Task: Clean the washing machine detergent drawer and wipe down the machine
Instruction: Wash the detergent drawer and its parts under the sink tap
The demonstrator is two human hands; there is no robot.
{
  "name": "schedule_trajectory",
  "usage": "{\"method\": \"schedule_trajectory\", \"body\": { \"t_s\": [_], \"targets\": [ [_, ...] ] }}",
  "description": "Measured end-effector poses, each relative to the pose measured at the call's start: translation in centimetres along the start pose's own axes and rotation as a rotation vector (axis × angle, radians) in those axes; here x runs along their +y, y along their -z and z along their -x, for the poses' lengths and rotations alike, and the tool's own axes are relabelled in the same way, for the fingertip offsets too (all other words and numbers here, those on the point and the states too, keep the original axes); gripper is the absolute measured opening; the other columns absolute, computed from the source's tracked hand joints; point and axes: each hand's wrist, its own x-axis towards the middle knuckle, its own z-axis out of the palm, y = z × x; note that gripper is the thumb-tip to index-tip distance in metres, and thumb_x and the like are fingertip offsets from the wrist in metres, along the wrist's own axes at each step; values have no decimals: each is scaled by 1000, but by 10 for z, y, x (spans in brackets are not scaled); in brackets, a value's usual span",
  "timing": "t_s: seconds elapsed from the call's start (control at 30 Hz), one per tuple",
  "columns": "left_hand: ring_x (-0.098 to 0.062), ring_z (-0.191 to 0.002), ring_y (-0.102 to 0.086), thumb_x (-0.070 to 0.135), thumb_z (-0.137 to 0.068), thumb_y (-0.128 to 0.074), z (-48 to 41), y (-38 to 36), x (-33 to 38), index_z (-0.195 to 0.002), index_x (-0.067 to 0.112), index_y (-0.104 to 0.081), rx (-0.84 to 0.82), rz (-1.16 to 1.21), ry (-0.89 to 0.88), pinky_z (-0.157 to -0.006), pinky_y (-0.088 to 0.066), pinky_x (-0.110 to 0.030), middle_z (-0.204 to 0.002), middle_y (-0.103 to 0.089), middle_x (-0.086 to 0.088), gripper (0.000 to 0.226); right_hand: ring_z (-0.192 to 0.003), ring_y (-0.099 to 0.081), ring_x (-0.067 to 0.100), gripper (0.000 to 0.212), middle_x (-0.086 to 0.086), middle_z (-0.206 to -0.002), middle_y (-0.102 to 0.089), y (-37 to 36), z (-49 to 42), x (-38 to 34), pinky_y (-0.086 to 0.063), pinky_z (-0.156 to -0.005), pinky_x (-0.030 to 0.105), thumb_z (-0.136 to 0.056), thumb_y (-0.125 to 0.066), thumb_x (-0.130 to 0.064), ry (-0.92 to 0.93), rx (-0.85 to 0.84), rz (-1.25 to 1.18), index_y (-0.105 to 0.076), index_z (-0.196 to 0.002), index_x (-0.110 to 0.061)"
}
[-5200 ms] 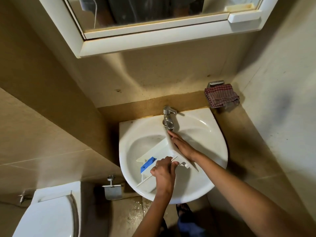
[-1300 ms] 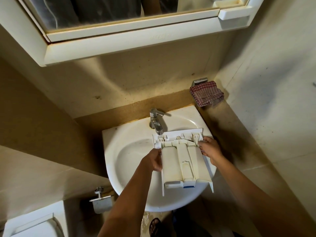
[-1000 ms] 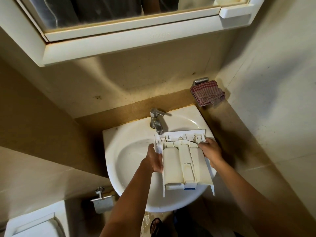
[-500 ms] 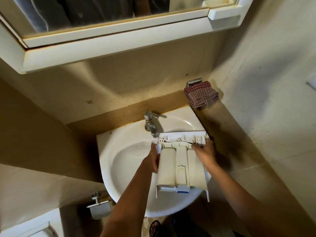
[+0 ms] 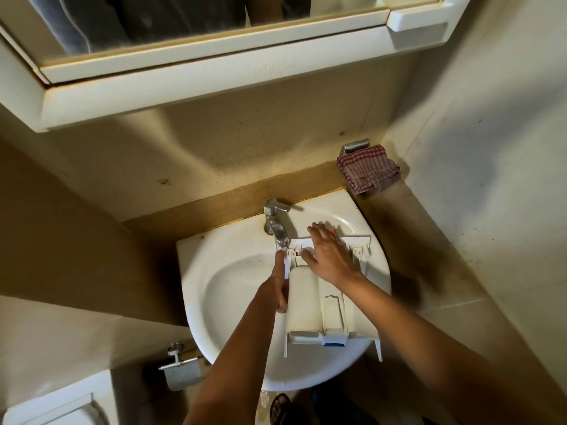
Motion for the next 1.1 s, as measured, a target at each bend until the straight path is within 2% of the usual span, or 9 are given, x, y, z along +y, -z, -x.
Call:
{"method": "schedule_trajectory", "body": {
  "t_s": [0.13,0.27,0.37,0.5,0.63,0.73,0.9,1.03,1.1],
  "targets": [
    [-26,-83,-68,97,-64,-25,8,-3,-3,-109,8,-70,117,-92,71,-74,-54,-30,-91,-72,-16,109,-105,-62,25,34,8,-111,-69,-3,-31,-5,-49,-86,33,-90,-58,-39,-100,-104,-92,-66,-110,-12],
    [-26,-89,-67,93,-71,-13,5,-1,-10,-109,8,-68,170,-83,99,-73,-54,-31,-93,-71,-16,108,-77,-65,20,33,3,-76,-69,-8,-51,-6,-43,-64,28,-78,-71,-45,-190,-241,-206,-67,-75,-13],
    [-30,-90,-67,89,-75,-16,6,4,-15,-110,8,-68,139,-16,128,-74,-54,-34,-94,-72,-17,103,-77,-64,14,35,-1,-76,-68,-12,-56,-9,-45,-67,28,-71,-78,-46,-163,-332,-235,-67,-76,-13],
    [-27,-62,-68,81,-79,-27,8,7,-21,-97,8,-67,94,8,154,-62,-54,-29,-74,-70,-15,85,-79,-67,17,31,-1,-79,-71,-24,-61,-17,-51,-73,29,-63,-82,-35,-147,-370,-238,-69,-80,-13],
    [-27,-59,-65,75,-87,-23,12,12,-24,-89,4,-66,39,9,141,-57,-52,-28,-68,-67,-15,83,-70,-62,9,16,-1,-80,-73,-29,-58,-13,-44,-67,24,-77,-76,-28,-15,-389,-231,-77,-87,-15],
    [-24,-47,-61,63,-94,-28,12,16,-20,-81,4,-63,53,18,129,-48,-51,-25,-58,-63,-13,70,-91,-67,13,19,2,-98,-74,-33,-54,-10,-49,-84,26,-86,-60,-9,24,-378,-248,-77,-93,-13],
    [-33,-84,-68,96,-57,-36,-6,24,-36,-116,6,-68,92,-14,187,-88,-53,-43,-97,-69,-19,112,-84,-68,17,18,2,-83,-73,-45,-55,-11,-49,-80,29,-77,-77,-27,-53,-403,-364,-73,-83,-11],
    [-27,-58,-68,80,-85,-28,23,17,-30,-98,6,-66,42,124,74,-56,-56,-31,-72,-69,-15,84,-86,-69,19,18,7,-87,-74,-47,-54,-12,-50,-81,28,-79,-77,-23,-59,-388,-476,-75,-88,-8],
    [-27,-63,-69,74,-90,-31,26,20,-35,-100,8,-67,44,120,3,-59,-56,-33,-80,-70,-15,76,-97,-67,21,7,10,-98,-73,-42,-53,-11,-47,-87,28,-87,-68,-18,-51,-480,-503,-75,-86,-16]
  ]
}}
